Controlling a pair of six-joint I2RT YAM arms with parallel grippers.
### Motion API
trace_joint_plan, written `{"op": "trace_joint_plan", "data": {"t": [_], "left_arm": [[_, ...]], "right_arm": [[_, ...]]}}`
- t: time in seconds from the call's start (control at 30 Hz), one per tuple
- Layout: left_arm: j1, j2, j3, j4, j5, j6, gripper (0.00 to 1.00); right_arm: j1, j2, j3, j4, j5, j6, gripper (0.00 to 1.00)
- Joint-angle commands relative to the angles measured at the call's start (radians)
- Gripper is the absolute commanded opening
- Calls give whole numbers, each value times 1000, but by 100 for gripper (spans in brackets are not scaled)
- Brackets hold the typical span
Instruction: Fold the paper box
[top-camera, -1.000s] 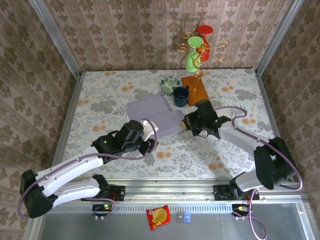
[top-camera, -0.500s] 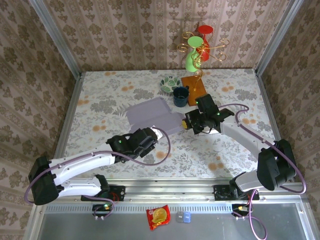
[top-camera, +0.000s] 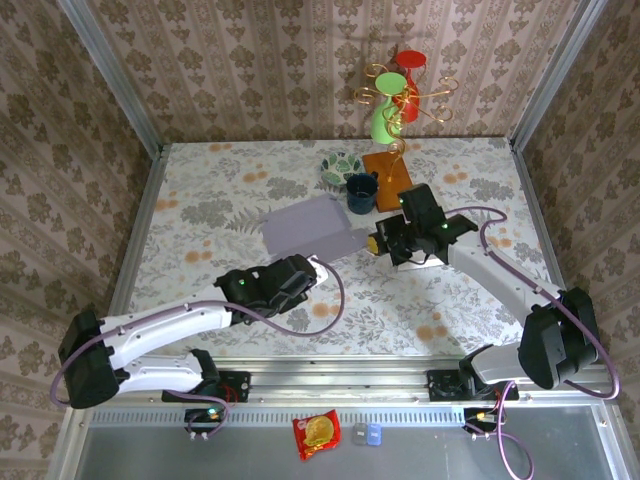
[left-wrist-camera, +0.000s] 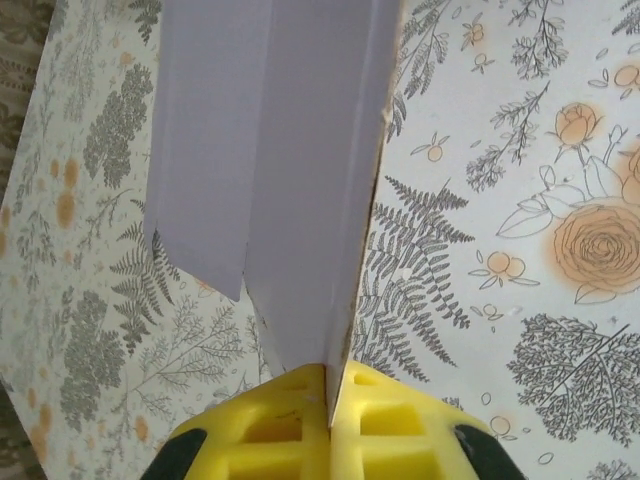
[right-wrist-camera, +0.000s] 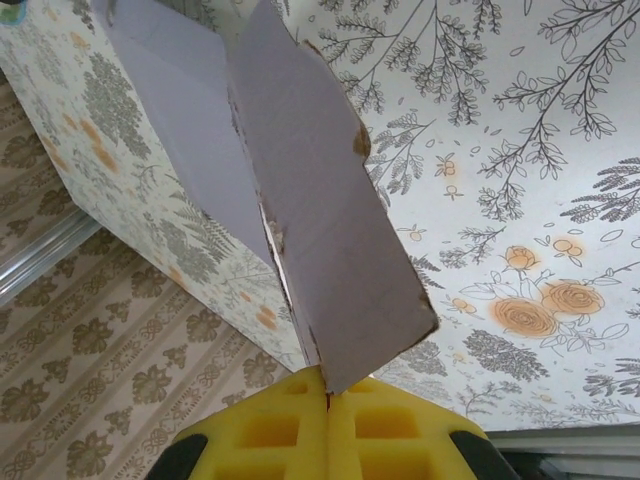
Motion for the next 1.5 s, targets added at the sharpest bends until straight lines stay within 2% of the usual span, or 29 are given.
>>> {"op": "trace_joint_plan", "data": {"t": [0.0,0.07,0.2,0.33,0.47,0.6,0.73,0.83,1.0,1.37,1.47], "left_arm": [[4,14,47,-16,2,6,0],[4,17,70,-35,12,-6,0],[5,25,121,-73,30,-28,0],[12,73,207,-153,45,-58,0],[21,126,304,-243,60,-90,0],[37,164,380,-298,69,-110,0],[42,192,432,-320,69,-100,0],[42,205,461,-332,67,-104,0],[43,206,472,-334,64,-109,0],[46,208,484,-328,65,-113,0],[48,211,488,-327,65,-113,0]], "right_arm": [[-5,-11,35,-36,-32,4,1],[-7,-39,47,-49,6,-12,16],[-6,-125,105,-185,141,-70,44],[7,-193,161,-297,235,-105,53],[72,-203,224,-309,276,-81,54],[169,-125,317,-307,297,-65,54],[226,-48,334,-249,277,-30,52],[239,3,360,-223,273,-25,52],[239,59,368,-176,257,-6,45],[248,74,345,-145,239,18,25],[249,80,344,-144,227,20,23]]}}
